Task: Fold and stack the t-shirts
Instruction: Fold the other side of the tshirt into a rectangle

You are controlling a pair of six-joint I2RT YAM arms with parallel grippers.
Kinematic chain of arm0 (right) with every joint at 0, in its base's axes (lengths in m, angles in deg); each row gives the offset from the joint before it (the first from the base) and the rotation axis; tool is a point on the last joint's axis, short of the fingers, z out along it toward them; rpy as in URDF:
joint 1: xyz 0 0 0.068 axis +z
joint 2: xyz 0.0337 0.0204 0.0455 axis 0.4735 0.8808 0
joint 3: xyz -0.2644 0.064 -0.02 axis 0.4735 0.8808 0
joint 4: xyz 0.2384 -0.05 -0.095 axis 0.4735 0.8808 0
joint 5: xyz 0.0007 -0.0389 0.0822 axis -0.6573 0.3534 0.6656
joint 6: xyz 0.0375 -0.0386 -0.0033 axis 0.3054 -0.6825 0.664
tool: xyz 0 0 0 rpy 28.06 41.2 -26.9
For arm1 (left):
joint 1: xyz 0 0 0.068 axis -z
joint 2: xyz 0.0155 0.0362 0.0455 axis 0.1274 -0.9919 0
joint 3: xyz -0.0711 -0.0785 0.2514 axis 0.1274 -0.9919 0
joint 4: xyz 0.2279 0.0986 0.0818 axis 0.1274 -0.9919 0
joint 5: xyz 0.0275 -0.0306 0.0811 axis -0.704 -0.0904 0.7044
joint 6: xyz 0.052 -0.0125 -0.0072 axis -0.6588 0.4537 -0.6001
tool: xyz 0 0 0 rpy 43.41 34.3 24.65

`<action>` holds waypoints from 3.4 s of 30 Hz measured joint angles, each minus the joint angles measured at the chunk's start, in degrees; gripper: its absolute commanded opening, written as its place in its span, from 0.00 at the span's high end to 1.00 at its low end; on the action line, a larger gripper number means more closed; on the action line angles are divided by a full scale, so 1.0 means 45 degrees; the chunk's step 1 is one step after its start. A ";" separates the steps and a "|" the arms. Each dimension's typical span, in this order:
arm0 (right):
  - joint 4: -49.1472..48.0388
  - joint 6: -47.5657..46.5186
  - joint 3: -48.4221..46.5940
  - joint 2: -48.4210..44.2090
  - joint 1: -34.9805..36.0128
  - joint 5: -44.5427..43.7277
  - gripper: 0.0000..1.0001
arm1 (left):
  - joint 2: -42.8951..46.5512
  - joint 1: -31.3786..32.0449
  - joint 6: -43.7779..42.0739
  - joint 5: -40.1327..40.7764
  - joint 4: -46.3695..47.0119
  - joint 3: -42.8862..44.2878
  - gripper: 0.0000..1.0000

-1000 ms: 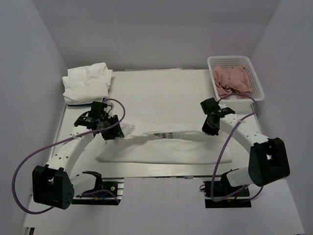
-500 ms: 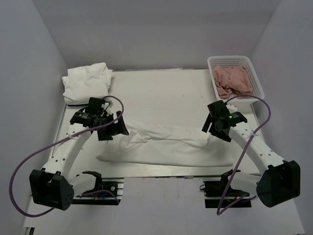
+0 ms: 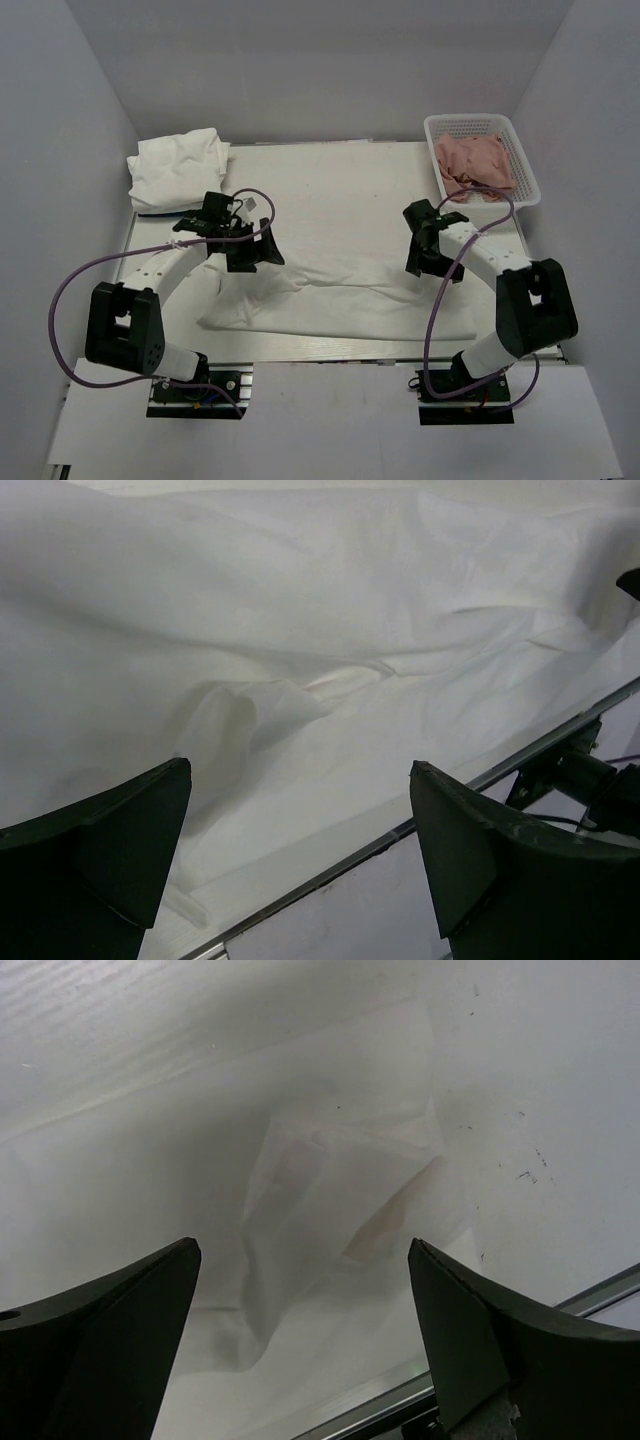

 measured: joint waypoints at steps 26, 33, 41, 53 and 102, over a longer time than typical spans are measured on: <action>0.1807 0.2142 0.2506 -0.3254 -0.2191 -0.0957 0.10 | -0.0427 0.0321 0.0797 0.0243 0.1321 -0.2477 0.00; 0.1802 0.2079 0.2259 -0.4163 -0.2424 -0.0087 0.10 | -0.0151 0.0340 0.0350 0.0447 0.0238 -0.1593 0.00; 0.0840 0.1433 0.1685 -0.5639 -0.2472 0.0743 0.10 | -0.0311 0.0340 -0.0005 0.0398 0.0384 -0.0228 0.00; 0.0345 0.0738 0.1496 -0.5775 -0.2555 0.0991 0.10 | -0.1749 0.1345 0.0010 -0.0816 0.1287 -0.0272 0.00; -0.1137 -0.1263 0.1773 -0.5770 -0.2754 0.1122 0.10 | 0.0505 0.4843 0.3007 0.0393 -0.0102 -0.3512 0.00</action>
